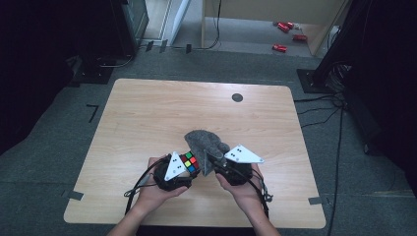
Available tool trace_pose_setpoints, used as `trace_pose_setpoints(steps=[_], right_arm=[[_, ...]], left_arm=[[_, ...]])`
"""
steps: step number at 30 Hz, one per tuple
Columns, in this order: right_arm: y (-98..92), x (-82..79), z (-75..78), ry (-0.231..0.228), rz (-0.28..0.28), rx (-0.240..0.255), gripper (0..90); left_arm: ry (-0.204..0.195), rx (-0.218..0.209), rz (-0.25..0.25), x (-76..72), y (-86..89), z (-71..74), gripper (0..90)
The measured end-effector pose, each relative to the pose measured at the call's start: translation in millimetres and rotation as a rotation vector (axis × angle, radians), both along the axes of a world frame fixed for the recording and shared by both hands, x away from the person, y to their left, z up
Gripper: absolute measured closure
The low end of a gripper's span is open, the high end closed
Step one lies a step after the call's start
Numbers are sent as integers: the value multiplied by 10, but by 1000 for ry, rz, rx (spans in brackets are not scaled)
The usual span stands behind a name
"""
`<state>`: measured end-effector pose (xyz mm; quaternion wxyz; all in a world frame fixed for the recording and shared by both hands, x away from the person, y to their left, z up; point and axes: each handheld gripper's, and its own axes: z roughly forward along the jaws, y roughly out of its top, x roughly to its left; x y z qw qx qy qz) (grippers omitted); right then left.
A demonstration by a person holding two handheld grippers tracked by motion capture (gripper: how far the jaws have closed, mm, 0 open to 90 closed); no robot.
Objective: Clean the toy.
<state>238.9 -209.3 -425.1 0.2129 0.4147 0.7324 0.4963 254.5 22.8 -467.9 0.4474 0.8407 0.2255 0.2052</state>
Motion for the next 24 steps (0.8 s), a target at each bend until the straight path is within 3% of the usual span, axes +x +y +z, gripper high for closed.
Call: trace_pose_setpoints(steps=[2,5,11,15,20,22,23,24], right_arm=[[-95,26,12,-1,-18,45,671],[-97,42,-11,11,16,83,672],[-38,60,-98,47,86,96,676],[-9,78,-167,62,117,81,678],[-11,111,-233,84,66,11,677],[-63,156,-287,118,41,30,678],[-120,159,-278,133,29,82,680],[-120,159,-278,133,29,82,680]], left_arm=[[-6,-12,-7,-2,31,10,350],[-13,-28,-19,-9,37,13,350],[-38,-80,-61,-43,67,52,350],[-22,-99,-64,-17,115,46,350],[-13,-121,-55,12,144,47,349],[-15,-122,-48,16,157,50,349],[-18,-112,-48,21,160,45,349],[-18,-112,-48,21,160,45,350]])
